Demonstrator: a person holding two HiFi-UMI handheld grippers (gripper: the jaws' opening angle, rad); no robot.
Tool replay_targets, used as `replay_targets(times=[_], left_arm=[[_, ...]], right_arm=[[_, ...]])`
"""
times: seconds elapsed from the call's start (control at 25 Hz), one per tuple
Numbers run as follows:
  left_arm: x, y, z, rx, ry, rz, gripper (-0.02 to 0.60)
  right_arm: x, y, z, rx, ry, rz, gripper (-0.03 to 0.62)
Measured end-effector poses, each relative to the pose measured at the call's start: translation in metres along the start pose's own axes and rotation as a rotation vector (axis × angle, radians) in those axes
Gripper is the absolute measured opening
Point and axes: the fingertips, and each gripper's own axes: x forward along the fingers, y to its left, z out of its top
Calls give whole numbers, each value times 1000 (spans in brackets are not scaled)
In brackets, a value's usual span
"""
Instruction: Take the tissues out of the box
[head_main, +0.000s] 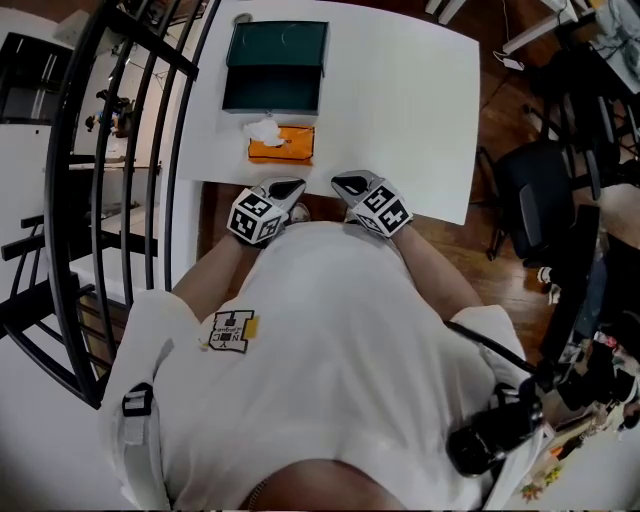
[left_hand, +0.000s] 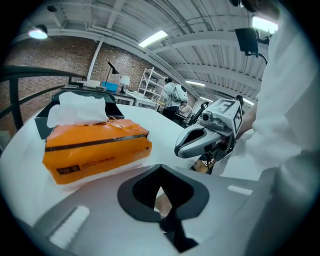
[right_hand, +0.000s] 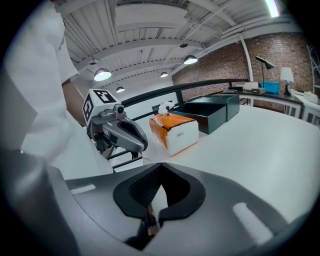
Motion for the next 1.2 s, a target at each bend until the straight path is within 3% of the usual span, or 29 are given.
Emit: replay_targets(times=[1.2], left_arm=[[-5, 1, 2, 9, -3, -26, 0]], right_arm=[[-1, -9, 12, -30, 7, -44, 0]])
